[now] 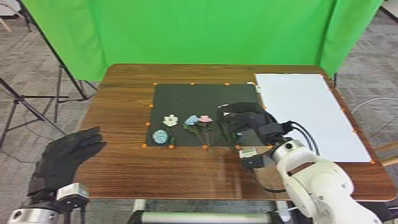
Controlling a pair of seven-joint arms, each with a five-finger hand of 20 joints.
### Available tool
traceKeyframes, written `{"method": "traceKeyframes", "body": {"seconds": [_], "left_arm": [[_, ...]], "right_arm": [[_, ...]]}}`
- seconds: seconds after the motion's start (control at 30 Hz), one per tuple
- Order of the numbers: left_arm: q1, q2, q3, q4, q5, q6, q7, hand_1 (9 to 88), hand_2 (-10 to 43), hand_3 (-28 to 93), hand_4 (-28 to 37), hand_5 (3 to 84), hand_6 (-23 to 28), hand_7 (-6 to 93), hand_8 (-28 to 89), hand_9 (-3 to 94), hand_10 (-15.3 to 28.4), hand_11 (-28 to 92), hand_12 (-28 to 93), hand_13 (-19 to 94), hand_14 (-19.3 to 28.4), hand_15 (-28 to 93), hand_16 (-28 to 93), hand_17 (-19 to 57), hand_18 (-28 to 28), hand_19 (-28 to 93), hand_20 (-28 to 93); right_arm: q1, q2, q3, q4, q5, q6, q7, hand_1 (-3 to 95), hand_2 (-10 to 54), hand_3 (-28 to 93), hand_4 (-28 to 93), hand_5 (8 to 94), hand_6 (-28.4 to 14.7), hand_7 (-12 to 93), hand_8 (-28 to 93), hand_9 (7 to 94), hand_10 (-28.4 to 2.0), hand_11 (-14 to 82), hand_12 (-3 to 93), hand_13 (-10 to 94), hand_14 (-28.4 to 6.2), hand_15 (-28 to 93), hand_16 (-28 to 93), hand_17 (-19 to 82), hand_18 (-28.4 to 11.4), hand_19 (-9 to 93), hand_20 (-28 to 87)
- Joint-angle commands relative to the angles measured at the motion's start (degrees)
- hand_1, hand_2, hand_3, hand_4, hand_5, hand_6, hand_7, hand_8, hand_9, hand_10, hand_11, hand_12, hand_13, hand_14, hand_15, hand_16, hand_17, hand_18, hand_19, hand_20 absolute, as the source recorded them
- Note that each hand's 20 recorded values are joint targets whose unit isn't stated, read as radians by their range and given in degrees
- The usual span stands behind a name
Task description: Arrange flowers
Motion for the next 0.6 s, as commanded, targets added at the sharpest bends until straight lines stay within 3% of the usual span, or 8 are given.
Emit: {"method": "traceKeyframes", "body": {"seconds": [0.03, 0.13, 0.17, 0.4, 0.47, 0.6], "left_arm": [[0.29, -0.17, 0.36, -0.39, 0.09, -0.32, -0.26, 26.7, 4.3, 81, -17.2, 50.4, 14.4, 17.6, -9, 42.2, 22.7, 34, 11, 29, 28.4, 63, -13, -7.0, 26.9, 60, 20], [0.46, 0.26, 0.47, -0.41, -0.38, 0.27, 0.43, 26.7, 4.3, 81, -17.2, 50.4, 14.4, 17.6, -9, 42.2, 22.8, 34, 11, 29, 28.4, 63, -13, -7.0, 26.9, 60, 20], [0.25, -0.08, 0.39, -0.39, -0.07, -0.04, -0.21, 26.7, 4.3, 81, -17.1, 50.4, 14.3, 17.6, -9, 42.2, 22.8, 34, 11, 29, 28.4, 63, -13, -7.0, 26.9, 60, 20], [0.7, 0.39, 0.48, -0.46, -0.54, 0.5, 0.78, 26.8, 4.3, 81, -17.2, 50.3, 14.4, 17.5, -9, 42.2, 22.8, 34, 11, 29, 28.4, 63, -13, -7.0, 26.9, 60, 20], [0.53, 0.27, 0.41, -0.48, -0.32, 0.37, 0.34, 26.8, 4.3, 81, -17.2, 50.3, 14.4, 17.5, -9, 42.1, 22.8, 34, 11, 29, 28.4, 63, -13, -7.0, 26.9, 60, 20], [0.59, 0.68, 0.68, -0.23, -0.63, 0.21, 1.56, 26.7, 4.3, 81, -17.2, 50.4, 14.4, 17.5, -9, 42.2, 22.8, 34, 11, 29, 28.4, 63, -13, -7.0, 27.0, 60, 20]], "right_arm": [[0.1, -0.41, -0.53, -0.44, -0.34, 0.05, 0.19, 24.7, 6.0, 87, -27, 48.4, -4.8, 22, -14, 49.9, -17.1, 15.6, 15.6, 43, -17.2, 46, 11, 18, -20.3, 67, 7], [0.13, -0.44, -0.51, -0.4, -0.56, -0.1, -0.05, 24.7, 6.0, 87, -27, 48.4, -4.8, 22, -14, 49.9, -17.0, 15.6, 15.6, 43, -17.2, 46, 11, 18, -20.3, 67, 7], [0.01, -0.42, -0.46, -0.43, -0.53, -0.02, 0.11, 24.7, 6.0, 87, -27, 48.4, -4.8, 22, -14, 49.9, -16.9, 15.6, 15.6, 43, -17.2, 46, 11, 18, -20.3, 67, 7], [0.41, -0.3, -0.54, -0.22, -0.65, -0.12, -0.01, 24.9, 6.0, 87, -27, 48.4, -4.8, 22, -14, 49.9, -17.0, 15.5, 15.6, 43, -17.3, 46, 11, 18, -20.4, 67, 7], [0.34, -0.4, -0.41, -0.32, -0.47, -0.37, 0.01, 24.9, 6.0, 87, -27, 48.4, -4.8, 22, -14, 49.9, -16.9, 15.6, 15.6, 43, -17.3, 46, 11, 18, -20.3, 67, 7], [0.59, -0.28, -0.72, -0.28, -0.37, -0.25, 0.02, 25.0, 5.9, 87, -27, 48.3, -4.8, 22, -14, 50.0, -17.0, 15.7, 15.6, 43, -17.2, 46, 11, 18, -20.3, 67, 7]]}}
